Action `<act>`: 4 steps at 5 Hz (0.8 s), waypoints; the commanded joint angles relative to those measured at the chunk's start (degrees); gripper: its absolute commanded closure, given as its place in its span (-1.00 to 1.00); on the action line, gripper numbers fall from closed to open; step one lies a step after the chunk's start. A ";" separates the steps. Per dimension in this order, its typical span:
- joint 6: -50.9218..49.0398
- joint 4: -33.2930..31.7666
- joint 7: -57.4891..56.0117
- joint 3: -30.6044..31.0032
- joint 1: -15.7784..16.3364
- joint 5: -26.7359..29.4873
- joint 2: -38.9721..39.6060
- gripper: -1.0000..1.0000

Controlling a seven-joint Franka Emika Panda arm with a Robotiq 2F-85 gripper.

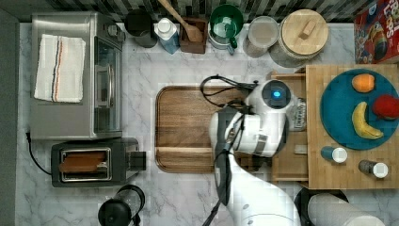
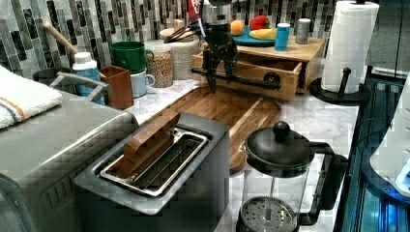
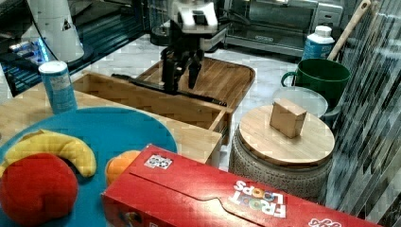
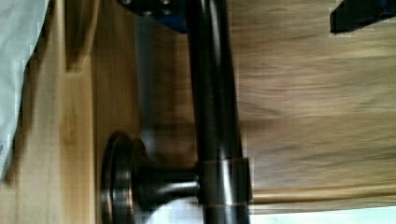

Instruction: Open the drawer.

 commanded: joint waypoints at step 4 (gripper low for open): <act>-0.65 2.06 11.47 11.90 8.51 5.63 -0.87 -1.00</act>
